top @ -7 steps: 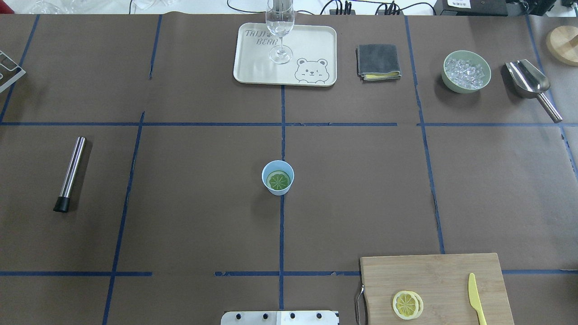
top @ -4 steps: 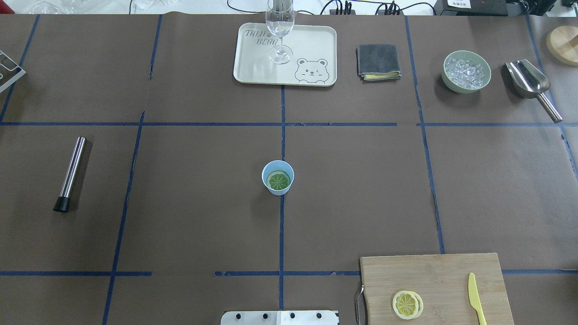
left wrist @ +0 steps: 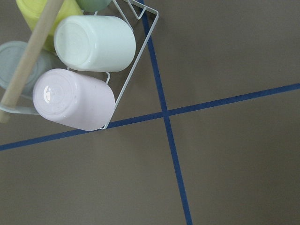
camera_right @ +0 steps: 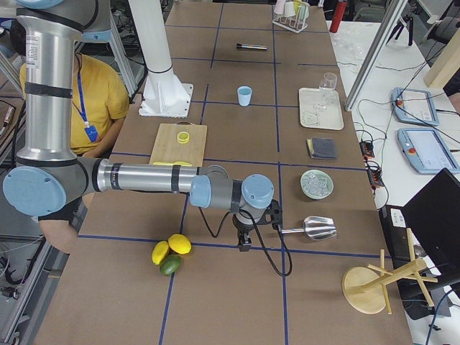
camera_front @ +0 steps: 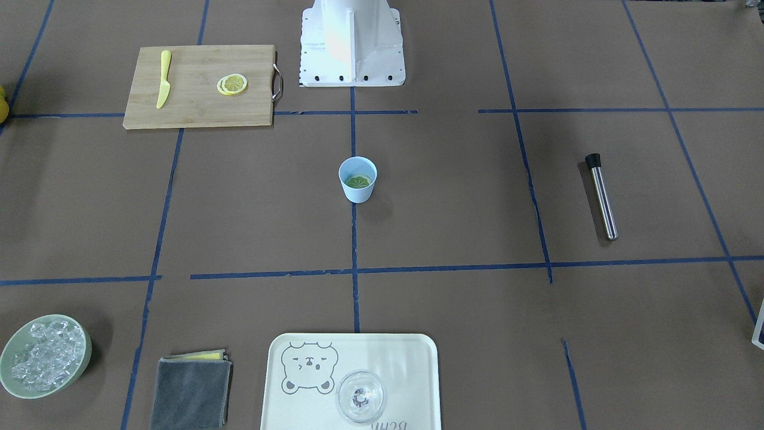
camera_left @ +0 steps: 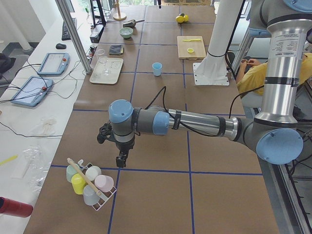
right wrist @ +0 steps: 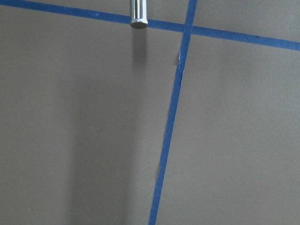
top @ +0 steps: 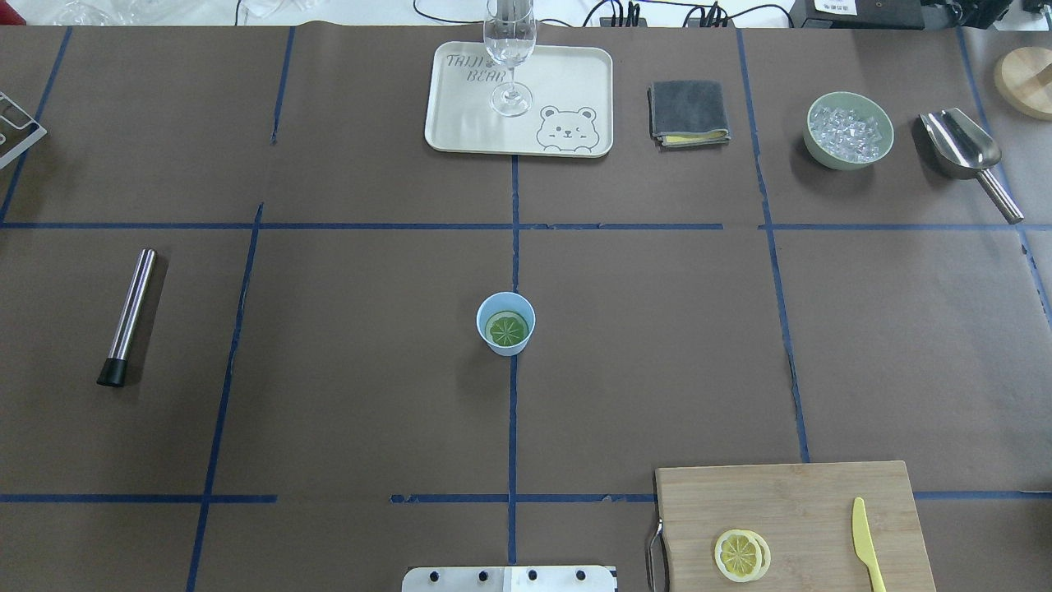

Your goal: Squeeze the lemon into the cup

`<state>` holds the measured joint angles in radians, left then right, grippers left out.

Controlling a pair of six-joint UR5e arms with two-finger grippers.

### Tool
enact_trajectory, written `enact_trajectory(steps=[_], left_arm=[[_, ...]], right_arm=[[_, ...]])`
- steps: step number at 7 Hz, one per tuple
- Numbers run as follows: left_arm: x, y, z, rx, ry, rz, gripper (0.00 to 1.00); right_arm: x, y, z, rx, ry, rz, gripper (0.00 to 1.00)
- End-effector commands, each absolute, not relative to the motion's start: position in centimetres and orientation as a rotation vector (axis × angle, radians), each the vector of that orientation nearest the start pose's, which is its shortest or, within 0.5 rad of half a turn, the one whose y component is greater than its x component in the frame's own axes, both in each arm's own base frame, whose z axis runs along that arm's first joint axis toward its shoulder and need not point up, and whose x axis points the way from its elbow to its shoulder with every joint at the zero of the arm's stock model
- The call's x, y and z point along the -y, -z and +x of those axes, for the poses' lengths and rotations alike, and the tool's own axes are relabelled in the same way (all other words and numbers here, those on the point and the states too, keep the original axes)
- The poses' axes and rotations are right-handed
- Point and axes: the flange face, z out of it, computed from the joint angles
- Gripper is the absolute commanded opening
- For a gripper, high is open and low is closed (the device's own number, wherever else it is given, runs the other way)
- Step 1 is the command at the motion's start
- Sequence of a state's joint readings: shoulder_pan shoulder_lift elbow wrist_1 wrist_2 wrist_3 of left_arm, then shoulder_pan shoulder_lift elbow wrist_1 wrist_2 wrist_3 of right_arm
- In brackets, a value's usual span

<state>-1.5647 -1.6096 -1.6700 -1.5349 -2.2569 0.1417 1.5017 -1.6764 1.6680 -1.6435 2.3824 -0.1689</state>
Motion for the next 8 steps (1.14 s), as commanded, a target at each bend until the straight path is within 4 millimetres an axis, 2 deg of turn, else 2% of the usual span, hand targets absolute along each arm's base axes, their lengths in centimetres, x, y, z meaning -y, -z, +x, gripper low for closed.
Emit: enact_trajectory(steps=[1, 3, 5, 6, 8], left_arm=[[51.2, -59.2, -6.3, -0.730, -0.178, 0.160, 1.00], [50.6, -58.4, -5.9, -0.795, -0.180, 0.168, 1.00], [51.0, -59.1, -5.7, -0.790, -0.186, 0.170, 1.00], [51.5, -58.0, -5.9, -0.756, -0.196, 0.193, 1.00], [51.5, -58.7, -6.0, -0.752, -0.194, 0.181, 1.00]], right_arm=[[44.5, -66.3, 3.2, 0.806, 0.192, -0.031, 1.00], [44.3, -66.3, 3.2, 0.809, 0.189, -0.034, 1.00], [44.2, -65.9, 3.2, 0.810, 0.191, -0.025, 1.00], [44.3, -65.8, 3.2, 0.810, 0.190, -0.024, 1.00], [44.6, -66.1, 3.2, 0.805, 0.174, -0.035, 1.00]])
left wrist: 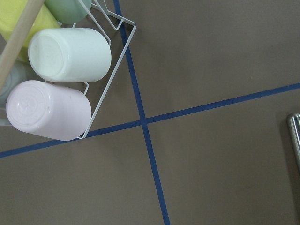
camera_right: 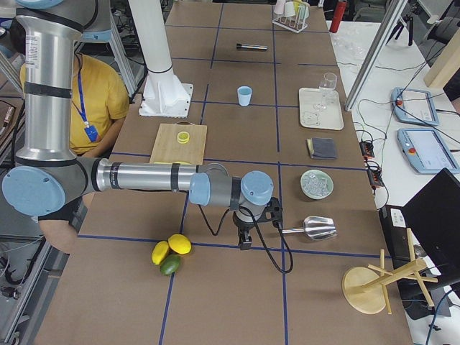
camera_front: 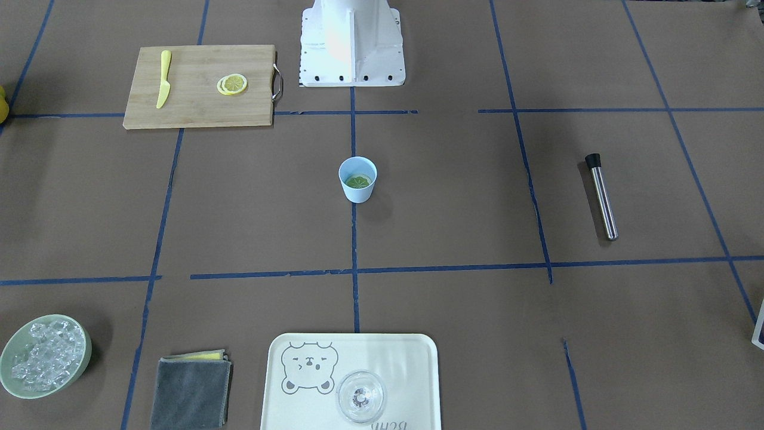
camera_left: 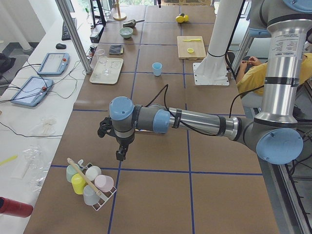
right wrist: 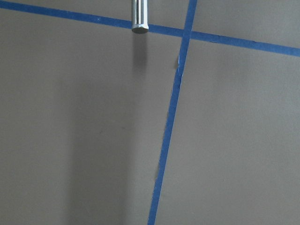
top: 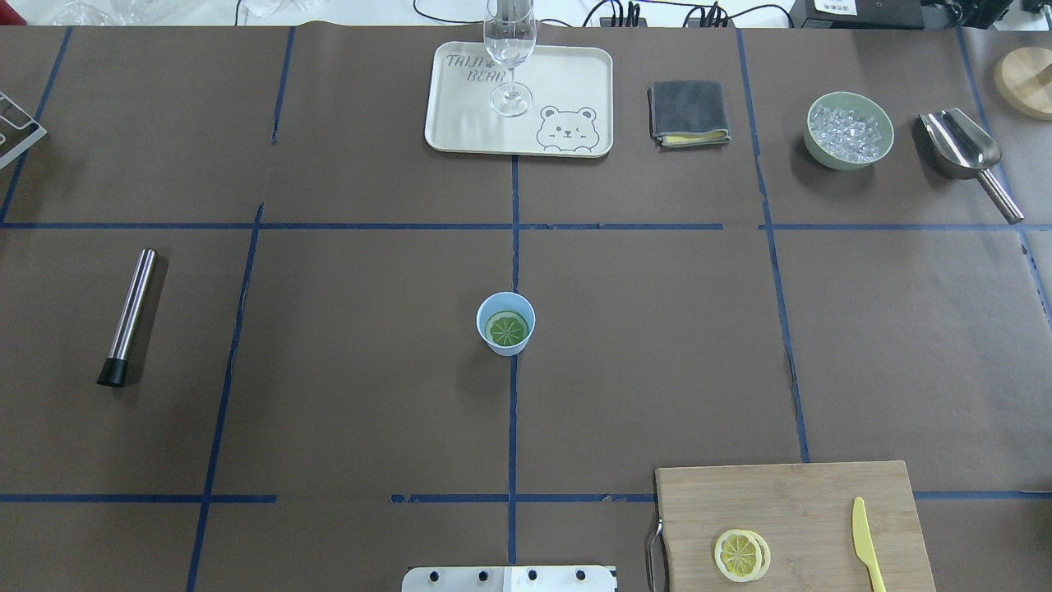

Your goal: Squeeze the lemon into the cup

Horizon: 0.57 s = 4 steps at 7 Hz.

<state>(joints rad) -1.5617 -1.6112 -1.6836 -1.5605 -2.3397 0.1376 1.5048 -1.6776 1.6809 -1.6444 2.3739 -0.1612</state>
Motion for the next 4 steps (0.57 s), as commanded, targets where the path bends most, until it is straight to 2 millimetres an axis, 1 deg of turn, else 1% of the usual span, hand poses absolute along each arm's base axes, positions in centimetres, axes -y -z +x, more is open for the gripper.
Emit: enact_trajectory(steps=[1, 2, 3, 4], left_arm=[[51.19, -58.54, -6.06, -0.752, -0.193, 0.183, 1.00], [50.94, -59.28, -6.06, -0.753, -0.188, 0.170, 1.00], [50.80, -59.52, -6.06, -0.753, -0.185, 0.165, 1.00], [50.73, -59.29, -6.13, -0.754, -0.185, 0.170, 1.00]], right_arm=[[44.67, -65.73, 3.19, 0.808, 0.089, -0.065, 1.00], [44.86, -65.46, 3.13, 0.804, 0.069, -0.069, 1.00], [44.94, -65.34, 3.22, 0.799, 0.048, -0.074, 1.00], [45.09, -65.22, 3.23, 0.797, 0.047, -0.072, 1.00]])
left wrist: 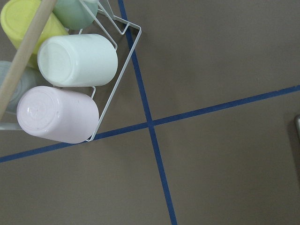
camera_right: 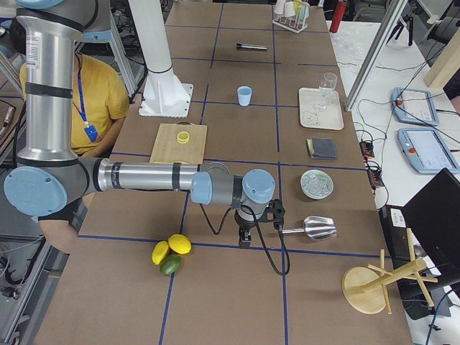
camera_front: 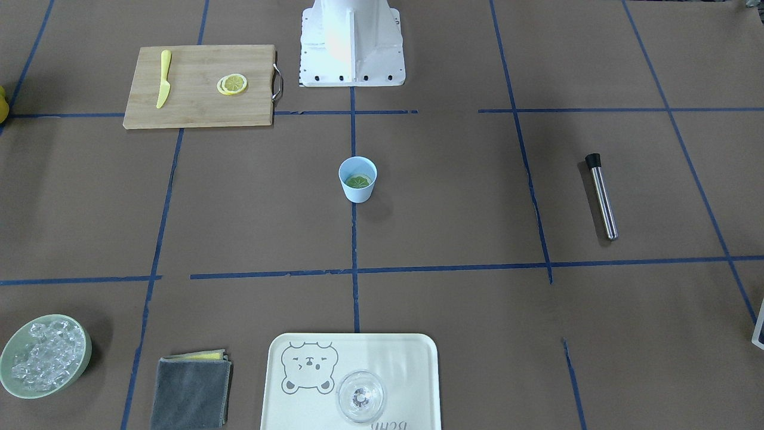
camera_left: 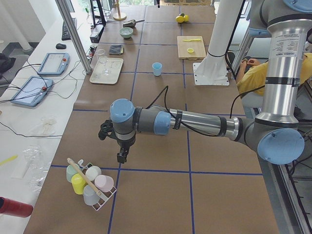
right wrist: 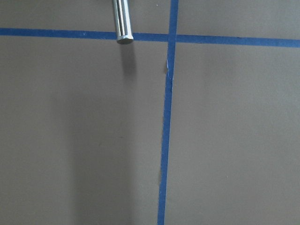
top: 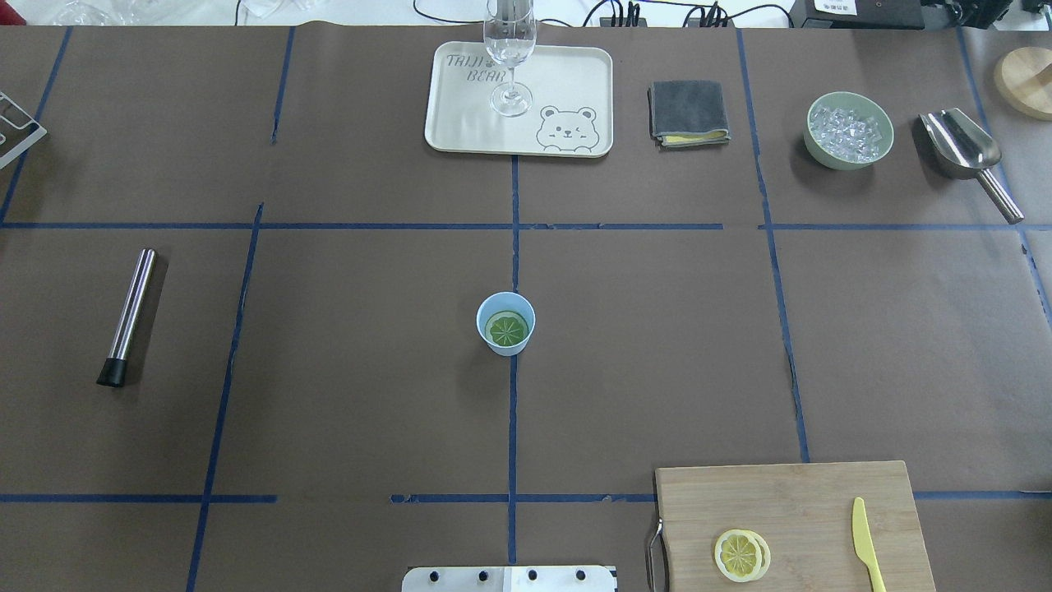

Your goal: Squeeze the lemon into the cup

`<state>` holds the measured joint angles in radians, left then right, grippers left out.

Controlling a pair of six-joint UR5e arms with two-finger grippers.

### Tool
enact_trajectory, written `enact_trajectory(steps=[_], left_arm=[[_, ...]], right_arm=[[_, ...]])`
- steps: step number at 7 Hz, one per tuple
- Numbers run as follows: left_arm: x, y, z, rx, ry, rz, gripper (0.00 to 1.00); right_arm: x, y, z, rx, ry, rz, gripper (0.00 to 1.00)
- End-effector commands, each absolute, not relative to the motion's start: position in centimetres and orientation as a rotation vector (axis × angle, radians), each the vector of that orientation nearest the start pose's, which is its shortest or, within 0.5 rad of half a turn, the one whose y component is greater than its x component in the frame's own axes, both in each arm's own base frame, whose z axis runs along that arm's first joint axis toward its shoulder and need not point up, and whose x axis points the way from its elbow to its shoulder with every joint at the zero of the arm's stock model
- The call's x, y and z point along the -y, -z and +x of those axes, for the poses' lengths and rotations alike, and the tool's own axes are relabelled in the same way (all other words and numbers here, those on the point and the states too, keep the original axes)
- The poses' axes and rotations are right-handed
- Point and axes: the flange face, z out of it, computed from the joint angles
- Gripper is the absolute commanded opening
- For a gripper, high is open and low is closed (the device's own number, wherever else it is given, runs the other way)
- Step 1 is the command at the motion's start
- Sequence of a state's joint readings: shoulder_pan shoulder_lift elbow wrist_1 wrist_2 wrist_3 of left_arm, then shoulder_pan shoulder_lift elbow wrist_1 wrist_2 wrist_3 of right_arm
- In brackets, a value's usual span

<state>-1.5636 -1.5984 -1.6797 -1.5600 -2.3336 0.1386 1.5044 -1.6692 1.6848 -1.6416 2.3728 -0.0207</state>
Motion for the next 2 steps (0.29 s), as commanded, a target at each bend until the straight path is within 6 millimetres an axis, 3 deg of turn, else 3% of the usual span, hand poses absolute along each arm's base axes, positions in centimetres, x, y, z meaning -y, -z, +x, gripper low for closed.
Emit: enact_trajectory(steps=[1, 2], left_arm=[[50.72, -59.53, -6.13, -0.755, -0.183, 0.164, 1.00], [50.79, -58.86, -6.14, -0.752, -0.188, 0.177, 1.00]], right_arm=[[45.78, -64.61, 3.19, 0.796, 0.051, -0.050, 1.00], [46.06, -64.48, 3.27, 0.784, 0.012, -0.030, 1.00]])
